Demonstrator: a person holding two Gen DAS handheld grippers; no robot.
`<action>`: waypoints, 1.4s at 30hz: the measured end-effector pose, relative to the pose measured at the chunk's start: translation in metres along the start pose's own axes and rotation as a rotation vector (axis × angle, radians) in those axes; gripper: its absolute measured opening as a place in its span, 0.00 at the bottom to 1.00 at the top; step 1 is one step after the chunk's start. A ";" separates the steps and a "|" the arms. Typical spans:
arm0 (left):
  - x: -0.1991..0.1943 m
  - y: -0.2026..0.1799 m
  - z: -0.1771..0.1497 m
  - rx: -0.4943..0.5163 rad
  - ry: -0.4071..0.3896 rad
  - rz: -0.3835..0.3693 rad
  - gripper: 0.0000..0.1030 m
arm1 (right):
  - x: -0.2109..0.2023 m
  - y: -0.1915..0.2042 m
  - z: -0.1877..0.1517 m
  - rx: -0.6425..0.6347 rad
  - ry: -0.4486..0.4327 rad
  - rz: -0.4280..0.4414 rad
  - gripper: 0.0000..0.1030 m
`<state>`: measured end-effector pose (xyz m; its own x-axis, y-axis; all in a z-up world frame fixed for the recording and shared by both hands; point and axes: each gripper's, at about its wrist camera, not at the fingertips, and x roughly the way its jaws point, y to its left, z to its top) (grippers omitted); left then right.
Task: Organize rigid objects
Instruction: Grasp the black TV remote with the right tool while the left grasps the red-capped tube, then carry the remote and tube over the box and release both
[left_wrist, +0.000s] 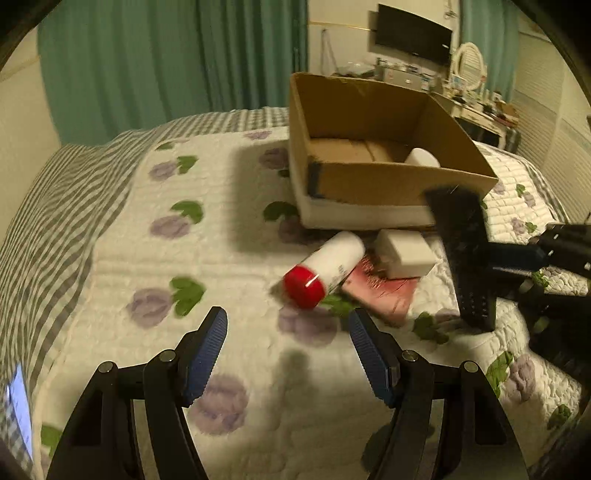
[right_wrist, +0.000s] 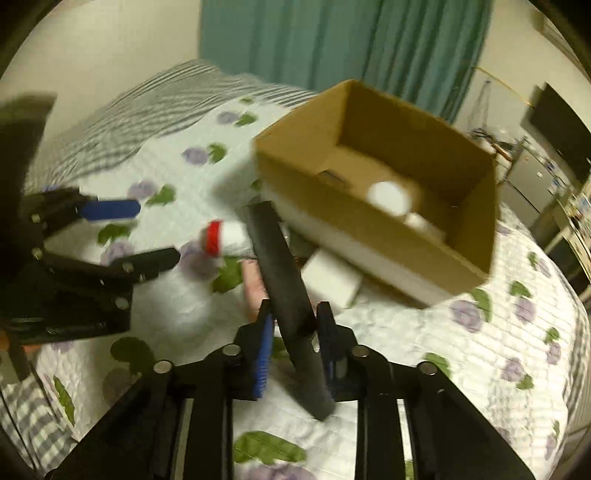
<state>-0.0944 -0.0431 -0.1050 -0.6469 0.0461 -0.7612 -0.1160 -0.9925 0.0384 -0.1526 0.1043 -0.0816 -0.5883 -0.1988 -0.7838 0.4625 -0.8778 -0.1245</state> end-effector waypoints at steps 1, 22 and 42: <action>0.003 -0.003 0.003 0.011 0.001 -0.003 0.69 | -0.003 -0.007 0.001 0.021 0.000 -0.002 0.18; 0.084 -0.027 0.034 0.165 0.081 -0.089 0.67 | 0.019 -0.057 -0.003 0.198 -0.046 0.076 0.17; -0.040 -0.031 0.047 0.103 -0.111 -0.113 0.37 | -0.060 -0.054 0.024 0.181 -0.212 0.033 0.16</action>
<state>-0.1004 -0.0090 -0.0450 -0.7036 0.1744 -0.6889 -0.2654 -0.9637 0.0271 -0.1578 0.1532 -0.0135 -0.7095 -0.2987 -0.6383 0.3690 -0.9291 0.0246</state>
